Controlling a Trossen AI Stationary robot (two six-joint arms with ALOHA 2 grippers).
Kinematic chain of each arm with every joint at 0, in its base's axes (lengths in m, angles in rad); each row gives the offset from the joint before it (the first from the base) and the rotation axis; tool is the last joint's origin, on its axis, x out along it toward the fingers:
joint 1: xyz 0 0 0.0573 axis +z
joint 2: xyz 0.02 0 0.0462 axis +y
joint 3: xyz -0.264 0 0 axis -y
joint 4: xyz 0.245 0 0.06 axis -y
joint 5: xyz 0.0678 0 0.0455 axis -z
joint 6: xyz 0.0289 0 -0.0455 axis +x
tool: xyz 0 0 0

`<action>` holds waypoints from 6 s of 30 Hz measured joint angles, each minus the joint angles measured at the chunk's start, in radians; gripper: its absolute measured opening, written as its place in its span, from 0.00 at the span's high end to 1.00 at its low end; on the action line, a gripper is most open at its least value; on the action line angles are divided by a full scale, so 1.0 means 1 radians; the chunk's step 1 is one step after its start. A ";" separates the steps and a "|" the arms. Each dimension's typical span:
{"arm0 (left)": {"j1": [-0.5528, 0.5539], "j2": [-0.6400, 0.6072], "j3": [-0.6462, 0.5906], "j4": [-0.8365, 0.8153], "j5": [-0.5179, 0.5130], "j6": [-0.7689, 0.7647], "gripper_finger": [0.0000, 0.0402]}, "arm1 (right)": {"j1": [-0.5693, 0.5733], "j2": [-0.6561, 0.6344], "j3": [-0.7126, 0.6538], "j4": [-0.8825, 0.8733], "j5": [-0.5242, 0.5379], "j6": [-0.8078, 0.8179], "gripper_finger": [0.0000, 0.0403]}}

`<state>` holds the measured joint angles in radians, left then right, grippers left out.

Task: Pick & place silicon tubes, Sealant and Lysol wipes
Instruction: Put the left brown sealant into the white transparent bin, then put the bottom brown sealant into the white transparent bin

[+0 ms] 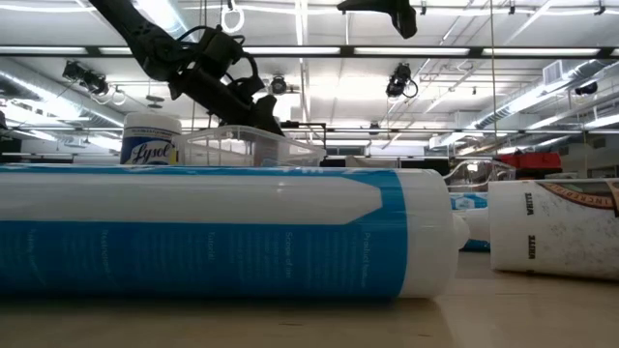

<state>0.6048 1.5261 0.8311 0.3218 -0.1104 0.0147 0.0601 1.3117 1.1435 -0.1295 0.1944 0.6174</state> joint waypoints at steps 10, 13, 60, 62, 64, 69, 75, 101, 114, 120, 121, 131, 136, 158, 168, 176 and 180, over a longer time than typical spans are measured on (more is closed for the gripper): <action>0.000 0.000 0.000 0.001 0.000 -0.001 0.14 | 0.000 0.000 0.000 0.000 0.000 0.000 0.50; 0.000 0.000 0.000 0.001 -0.003 -0.001 0.13 | 0.000 0.000 0.000 0.000 0.000 0.000 0.50; -0.020 -0.413 0.000 -0.011 0.026 -0.065 0.13 | 0.000 0.000 0.000 0.002 -0.003 -0.006 0.50; -0.049 -0.486 0.001 -0.120 0.022 -0.120 0.13 | 0.000 0.000 0.000 0.002 -0.003 -0.010 0.50; -0.087 -0.555 0.001 -0.252 0.021 -0.142 0.14 | 0.001 0.000 0.000 0.002 -0.003 -0.022 0.50; -0.236 -0.695 0.000 -0.513 -0.011 -0.258 0.17 | 0.001 0.000 0.000 0.002 -0.003 -0.076 0.50; -0.481 -0.768 0.000 -0.737 -0.141 -0.511 0.18 | 0.004 0.000 0.000 0.003 -0.004 -0.106 0.50; -1.087 -0.423 -0.001 -0.847 -0.473 -1.200 0.18 | 0.499 0.073 0.003 -0.301 0.057 0.256 0.50; -1.126 -0.391 0.000 -0.835 -0.482 -1.260 0.18 | 0.533 0.447 0.209 -0.626 -0.187 0.260 0.55; -1.126 -0.391 0.000 -0.834 -0.483 -1.252 0.18 | 0.529 0.516 0.205 -0.634 -0.228 0.255 0.52; -1.126 -0.391 0.000 -0.835 -0.485 -1.244 0.18 | 0.528 0.520 0.205 -0.632 -0.233 0.257 0.52; -1.150 -0.391 0.000 -0.836 -0.526 -1.225 0.18 | 0.511 0.521 0.205 -0.581 -0.292 0.297 0.51; -1.161 -0.391 0.000 -0.839 -0.541 -1.223 0.18 | 0.467 0.521 0.204 -0.653 -0.312 0.366 0.35; -1.160 -0.392 0.000 -0.883 -0.541 -1.225 0.18 | 0.451 0.675 0.204 -0.599 -0.238 0.369 0.27; -1.160 -0.392 0.000 -0.883 -0.542 -1.225 0.18 | 0.451 0.677 0.204 -0.594 -0.230 0.369 0.47; -1.160 -0.392 0.000 -0.883 -0.543 -1.215 0.18 | 0.451 0.676 0.204 -0.595 -0.237 0.392 0.48; -1.160 -0.392 0.000 -0.883 -0.544 -1.215 0.18 | 0.452 0.670 0.206 -0.602 -0.235 0.421 0.48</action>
<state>-0.5556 1.1339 0.8310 -0.5610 -0.6540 -1.2003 0.5116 1.9814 1.3500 -0.7314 -0.0411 1.0383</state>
